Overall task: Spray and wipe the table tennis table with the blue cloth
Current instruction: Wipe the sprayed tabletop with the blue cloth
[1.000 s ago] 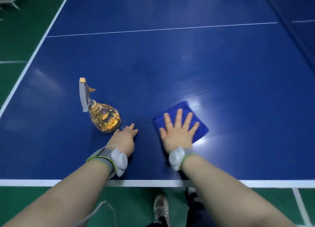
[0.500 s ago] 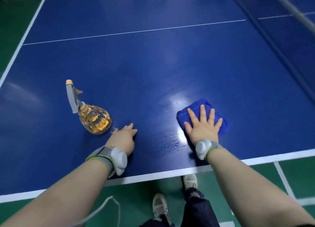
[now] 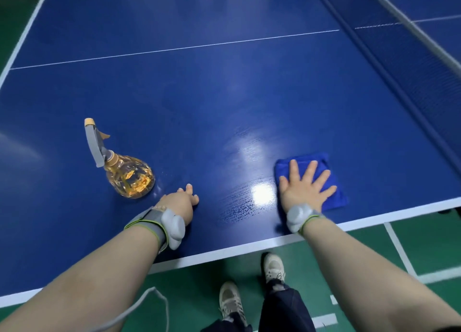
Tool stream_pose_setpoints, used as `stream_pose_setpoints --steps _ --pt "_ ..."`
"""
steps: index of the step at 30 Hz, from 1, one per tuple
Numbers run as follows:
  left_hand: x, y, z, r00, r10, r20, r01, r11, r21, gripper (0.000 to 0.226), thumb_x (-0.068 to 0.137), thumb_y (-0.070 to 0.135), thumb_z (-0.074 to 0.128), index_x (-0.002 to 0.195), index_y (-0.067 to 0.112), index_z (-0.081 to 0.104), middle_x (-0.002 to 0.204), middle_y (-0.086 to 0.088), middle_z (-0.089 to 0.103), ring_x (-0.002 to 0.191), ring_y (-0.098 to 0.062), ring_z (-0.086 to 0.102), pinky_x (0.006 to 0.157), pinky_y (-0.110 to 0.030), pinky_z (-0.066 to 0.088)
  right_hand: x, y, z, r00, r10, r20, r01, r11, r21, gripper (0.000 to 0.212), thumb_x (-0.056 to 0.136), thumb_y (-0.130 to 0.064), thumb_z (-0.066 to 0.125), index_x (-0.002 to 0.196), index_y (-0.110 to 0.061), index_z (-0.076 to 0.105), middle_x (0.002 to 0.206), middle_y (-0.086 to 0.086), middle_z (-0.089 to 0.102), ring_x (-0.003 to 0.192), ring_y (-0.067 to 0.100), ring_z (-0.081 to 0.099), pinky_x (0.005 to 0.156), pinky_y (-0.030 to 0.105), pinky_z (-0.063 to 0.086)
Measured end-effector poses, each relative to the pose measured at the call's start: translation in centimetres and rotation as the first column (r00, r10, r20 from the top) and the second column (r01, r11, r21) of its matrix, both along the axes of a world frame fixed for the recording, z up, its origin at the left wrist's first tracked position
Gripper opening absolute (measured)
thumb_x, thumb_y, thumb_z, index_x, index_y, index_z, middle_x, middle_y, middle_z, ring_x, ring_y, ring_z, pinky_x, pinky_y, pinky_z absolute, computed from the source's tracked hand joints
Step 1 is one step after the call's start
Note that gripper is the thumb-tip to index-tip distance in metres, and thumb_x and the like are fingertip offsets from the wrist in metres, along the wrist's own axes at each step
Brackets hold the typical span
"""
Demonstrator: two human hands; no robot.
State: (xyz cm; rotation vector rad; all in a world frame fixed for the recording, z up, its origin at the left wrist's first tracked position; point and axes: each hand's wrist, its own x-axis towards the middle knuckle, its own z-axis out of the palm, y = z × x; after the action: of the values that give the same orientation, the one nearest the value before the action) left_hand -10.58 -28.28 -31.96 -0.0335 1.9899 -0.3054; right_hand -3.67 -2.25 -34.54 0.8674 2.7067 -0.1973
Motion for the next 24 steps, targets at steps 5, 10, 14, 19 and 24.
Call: stream_pose_setpoints --steps 5,10,14,19,24 --pt "0.4 0.1 -1.0 0.997 0.027 -0.067 -0.029 0.999 -0.019 0.077 0.097 0.024 0.044 0.151 0.023 -0.011 0.158 -0.009 -0.014 0.146 -0.035 0.003 0.118 -0.049 0.013 3.2 -9.4 -0.5 0.868 0.496 -0.018 -0.496 0.866 -0.059 0.064 0.096 -0.059 0.020 0.154 -0.040 0.002 0.162 0.010 -0.015 0.144 0.049 -0.018 0.106 0.071 -0.014" --pt "3.3 2.5 3.6 0.969 -0.038 -0.246 0.049 0.998 0.039 0.056 0.097 0.011 0.036 0.151 0.018 0.021 0.159 -0.012 0.000 0.143 -0.031 0.020 0.114 -0.041 0.022 4.7 -10.5 -0.6 0.647 0.762 -0.040 -0.760 0.639 -0.119 0.063 0.096 -0.058 0.028 0.153 -0.043 0.005 0.162 0.005 -0.019 0.143 0.044 -0.025 0.103 0.064 -0.026" --pt "4.5 4.2 5.0 0.935 -0.048 -0.351 0.055 0.998 0.008 0.047 0.095 0.007 0.034 0.142 0.014 0.039 0.151 -0.010 0.023 0.135 -0.029 0.033 0.106 -0.038 0.032 4.1 -6.4 -0.8 0.673 0.734 -0.089 -0.739 0.666 -0.102 0.063 0.090 -0.063 0.026 0.151 -0.048 0.017 0.165 0.001 -0.006 0.148 0.040 -0.014 0.106 0.060 -0.024" --pt "5.0 6.5 4.3 0.893 -0.009 -0.449 0.044 0.997 0.069 0.039 0.091 0.005 0.035 0.126 0.015 0.051 0.147 -0.007 0.030 0.132 -0.025 0.033 0.107 -0.039 0.030 4.1 3.7 -0.5 0.841 0.541 -0.020 -0.542 0.839 -0.052 0.080 0.073 -0.068 -0.003 0.151 -0.052 0.010 0.165 -0.002 -0.007 0.149 0.038 -0.011 0.112 0.063 -0.010" --pt "5.5 10.5 3.8 0.874 0.053 -0.483 0.047 0.980 0.192 0.056 0.088 0.001 0.037 0.141 0.019 0.036 0.158 -0.006 0.011 0.143 -0.024 0.019 0.116 -0.044 0.019 4.6 14.8 -0.2 0.964 0.264 -0.014 -0.264 0.964 0.009 0.060 0.095 -0.065 0.024 0.151 -0.051 0.009 0.165 -0.003 -0.007 0.149 0.035 -0.012 0.115 0.061 -0.005"
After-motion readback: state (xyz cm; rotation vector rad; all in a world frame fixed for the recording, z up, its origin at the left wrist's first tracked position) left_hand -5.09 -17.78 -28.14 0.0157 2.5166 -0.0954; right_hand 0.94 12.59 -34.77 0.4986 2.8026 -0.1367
